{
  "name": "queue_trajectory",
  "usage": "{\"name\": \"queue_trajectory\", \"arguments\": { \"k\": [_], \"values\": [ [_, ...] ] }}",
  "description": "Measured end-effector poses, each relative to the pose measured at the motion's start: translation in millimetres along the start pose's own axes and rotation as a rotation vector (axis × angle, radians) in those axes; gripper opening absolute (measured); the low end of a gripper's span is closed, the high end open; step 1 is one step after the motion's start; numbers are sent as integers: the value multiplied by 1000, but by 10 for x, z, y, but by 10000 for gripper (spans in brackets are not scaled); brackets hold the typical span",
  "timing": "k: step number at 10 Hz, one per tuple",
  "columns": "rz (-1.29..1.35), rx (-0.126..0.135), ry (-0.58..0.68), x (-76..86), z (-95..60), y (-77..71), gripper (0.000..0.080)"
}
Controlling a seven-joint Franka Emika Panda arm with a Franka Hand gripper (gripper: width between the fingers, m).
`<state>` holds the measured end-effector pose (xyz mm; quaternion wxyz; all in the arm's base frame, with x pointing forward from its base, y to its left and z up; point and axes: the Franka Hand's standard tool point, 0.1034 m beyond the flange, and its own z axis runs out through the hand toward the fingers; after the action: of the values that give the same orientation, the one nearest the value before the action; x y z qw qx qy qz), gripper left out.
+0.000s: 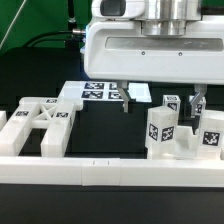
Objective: Assemble chair
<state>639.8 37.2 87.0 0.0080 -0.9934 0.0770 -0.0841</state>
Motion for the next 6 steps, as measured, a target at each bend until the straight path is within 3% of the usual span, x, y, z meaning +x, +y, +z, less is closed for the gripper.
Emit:
{"name": "queue_trajectory", "arguments": {
  "k": [6],
  "values": [
    [-409,-27,0,-36,30,-57,648]
  ]
}}
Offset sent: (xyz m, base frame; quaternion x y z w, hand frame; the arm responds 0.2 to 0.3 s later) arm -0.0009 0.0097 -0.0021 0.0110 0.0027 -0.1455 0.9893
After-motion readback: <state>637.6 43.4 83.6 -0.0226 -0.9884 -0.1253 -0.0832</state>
